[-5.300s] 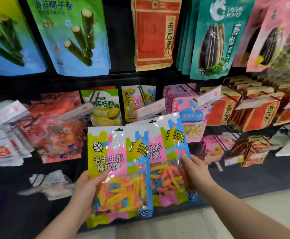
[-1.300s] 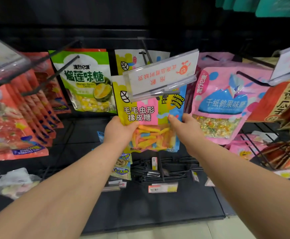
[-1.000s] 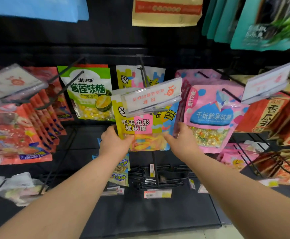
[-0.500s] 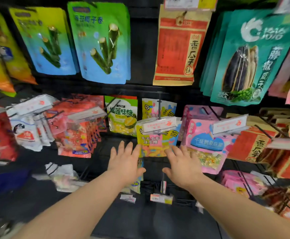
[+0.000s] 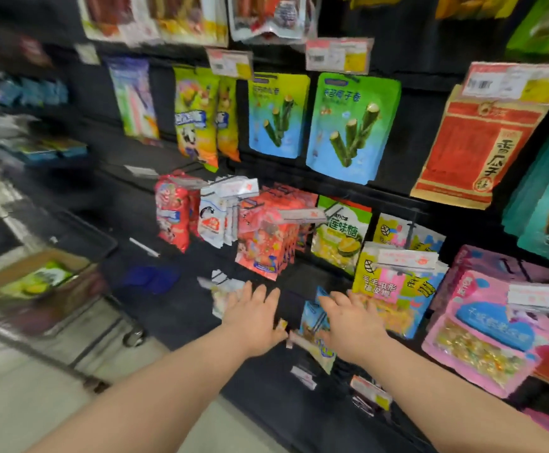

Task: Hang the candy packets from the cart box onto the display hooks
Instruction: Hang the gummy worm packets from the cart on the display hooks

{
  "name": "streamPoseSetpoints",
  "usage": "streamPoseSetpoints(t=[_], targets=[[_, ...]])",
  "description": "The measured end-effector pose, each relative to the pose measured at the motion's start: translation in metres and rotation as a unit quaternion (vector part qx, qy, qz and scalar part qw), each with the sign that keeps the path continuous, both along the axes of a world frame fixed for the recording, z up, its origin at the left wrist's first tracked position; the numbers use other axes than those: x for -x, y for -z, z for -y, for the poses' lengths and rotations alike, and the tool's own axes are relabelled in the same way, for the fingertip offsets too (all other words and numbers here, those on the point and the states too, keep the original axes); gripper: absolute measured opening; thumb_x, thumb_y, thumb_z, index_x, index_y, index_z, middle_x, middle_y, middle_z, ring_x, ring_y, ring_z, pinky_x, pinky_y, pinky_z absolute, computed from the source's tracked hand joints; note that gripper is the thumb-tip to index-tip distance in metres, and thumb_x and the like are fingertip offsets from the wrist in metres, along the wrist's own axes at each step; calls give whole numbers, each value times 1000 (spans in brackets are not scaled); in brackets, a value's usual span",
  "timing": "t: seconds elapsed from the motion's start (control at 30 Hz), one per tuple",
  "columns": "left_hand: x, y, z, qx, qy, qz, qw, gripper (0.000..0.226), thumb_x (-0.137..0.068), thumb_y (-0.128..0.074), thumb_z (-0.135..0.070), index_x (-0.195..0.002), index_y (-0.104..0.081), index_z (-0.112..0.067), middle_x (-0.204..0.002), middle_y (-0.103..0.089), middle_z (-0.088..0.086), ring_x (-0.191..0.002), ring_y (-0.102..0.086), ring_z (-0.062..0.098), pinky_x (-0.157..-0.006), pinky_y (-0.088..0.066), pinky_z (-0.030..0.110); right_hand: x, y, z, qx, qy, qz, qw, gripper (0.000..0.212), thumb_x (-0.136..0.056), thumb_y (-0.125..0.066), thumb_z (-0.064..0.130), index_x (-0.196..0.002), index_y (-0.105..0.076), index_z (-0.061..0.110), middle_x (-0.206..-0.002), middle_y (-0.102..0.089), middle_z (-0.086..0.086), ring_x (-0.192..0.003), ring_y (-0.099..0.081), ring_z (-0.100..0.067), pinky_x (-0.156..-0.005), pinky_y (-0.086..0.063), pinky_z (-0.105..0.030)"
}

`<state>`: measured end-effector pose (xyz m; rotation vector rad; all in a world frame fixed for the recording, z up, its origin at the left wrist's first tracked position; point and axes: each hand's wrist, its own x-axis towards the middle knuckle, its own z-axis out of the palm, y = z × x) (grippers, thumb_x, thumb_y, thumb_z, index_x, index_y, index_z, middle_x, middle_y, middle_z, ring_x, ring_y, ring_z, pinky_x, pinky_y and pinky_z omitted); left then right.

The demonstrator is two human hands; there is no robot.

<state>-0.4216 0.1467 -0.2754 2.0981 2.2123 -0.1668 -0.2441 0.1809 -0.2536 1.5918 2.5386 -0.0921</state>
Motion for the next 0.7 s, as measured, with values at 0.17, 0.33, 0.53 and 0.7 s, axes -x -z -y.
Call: streamPoseSetpoints(t=[0.17, 0.33, 0.53, 0.7], targets=[[73, -8, 42, -17, -74, -4, 997, 84, -89, -47, -59, -153, -13, -16, -158, -21, 10, -146, -13, 34, -115, -16, 55, 72, -12, 15, 3, -65, 4, 998, 66, -94, -48, 45, -150, -21, 24, -157, -22, -2, -148, -11, -29, -116, -14, -54], [164, -15, 87, -25, -141, 11, 990, 86, -90, -47, -60, -155, -8, -20, -161, -16, 8, -149, -7, 34, -117, -12, 53, 166, -22, 38, -20, -125, 4, 992, 62, -93, -46, 45, -147, -25, 23, -153, -29, -2, -143, -21, -29, -114, -19, -52], [298, -21, 152, -19, -211, 6, 977, 87, -90, -48, -60, -155, -6, -20, -162, -13, 6, -150, -5, 32, -119, -13, 52, 308, -27, 79, -13, -191, -4, 981, 65, -94, -46, 46, -149, -21, 24, -157, -25, -1, -147, -14, -29, -115, -16, -52], [400, -23, 206, -37, -258, -5, 966, 86, -88, -49, -61, -154, -12, -21, -161, -17, 5, -148, -13, 30, -116, -19, 49, 418, -22, 113, 4, -237, -20, 971, 65, -94, -46, 46, -150, -21, 24, -157, -23, -2, -147, -13, -29, -116, -14, -53]])
